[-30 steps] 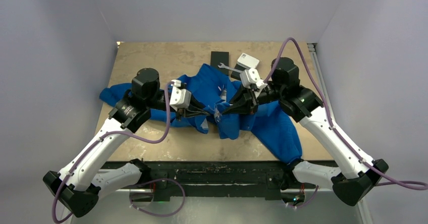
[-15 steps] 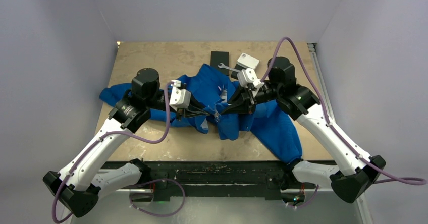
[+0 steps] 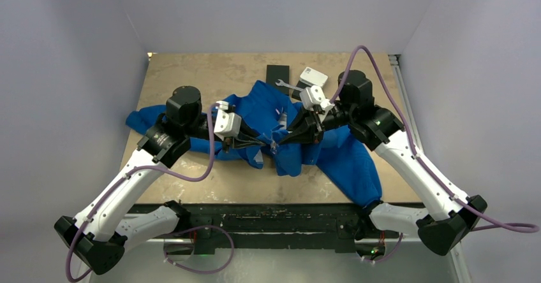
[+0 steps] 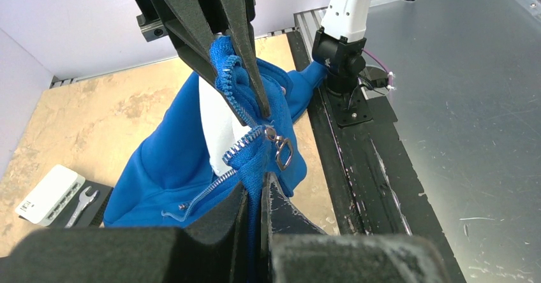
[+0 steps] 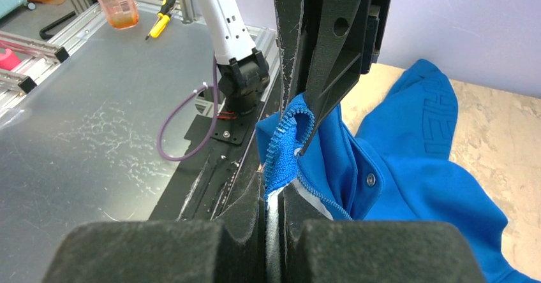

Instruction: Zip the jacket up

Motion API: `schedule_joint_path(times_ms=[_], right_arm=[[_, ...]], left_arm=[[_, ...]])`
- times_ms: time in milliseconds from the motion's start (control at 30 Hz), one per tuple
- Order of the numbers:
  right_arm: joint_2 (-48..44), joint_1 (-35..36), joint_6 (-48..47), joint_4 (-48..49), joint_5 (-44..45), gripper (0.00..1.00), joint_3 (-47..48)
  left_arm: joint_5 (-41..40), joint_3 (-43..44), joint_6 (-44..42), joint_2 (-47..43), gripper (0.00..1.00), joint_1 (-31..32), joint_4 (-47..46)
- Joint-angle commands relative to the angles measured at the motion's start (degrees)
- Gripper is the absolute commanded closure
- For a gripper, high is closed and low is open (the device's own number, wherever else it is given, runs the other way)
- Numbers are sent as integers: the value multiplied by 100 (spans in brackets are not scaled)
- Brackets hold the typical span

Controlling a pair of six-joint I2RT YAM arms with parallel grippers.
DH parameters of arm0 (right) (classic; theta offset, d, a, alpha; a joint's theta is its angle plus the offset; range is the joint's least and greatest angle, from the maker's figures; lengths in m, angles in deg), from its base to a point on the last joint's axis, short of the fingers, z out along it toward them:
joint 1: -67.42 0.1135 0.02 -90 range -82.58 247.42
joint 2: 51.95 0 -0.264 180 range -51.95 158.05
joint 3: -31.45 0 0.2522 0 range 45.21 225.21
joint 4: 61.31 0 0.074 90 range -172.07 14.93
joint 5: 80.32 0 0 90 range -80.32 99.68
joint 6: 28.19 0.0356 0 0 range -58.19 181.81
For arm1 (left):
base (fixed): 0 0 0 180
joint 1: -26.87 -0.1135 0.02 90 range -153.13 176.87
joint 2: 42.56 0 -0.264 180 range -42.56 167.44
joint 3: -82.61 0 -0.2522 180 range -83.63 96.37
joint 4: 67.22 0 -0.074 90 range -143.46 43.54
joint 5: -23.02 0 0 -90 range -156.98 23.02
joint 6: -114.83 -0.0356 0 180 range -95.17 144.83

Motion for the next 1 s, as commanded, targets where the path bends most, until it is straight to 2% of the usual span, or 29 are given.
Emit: schedule_joint_path(times_ms=[0, 533, 967], right_arm=[[-144, 27, -61, 24, -215, 100, 294], [-140, 28, -63, 75, -311, 100, 356], [-197, 26, 9, 139, -295, 100, 196]], left_arm=[[217, -29, 80, -114, 100, -15, -368], [207, -104, 58, -157, 100, -17, -382], [198, -133, 392, -184, 100, -21, -735]])
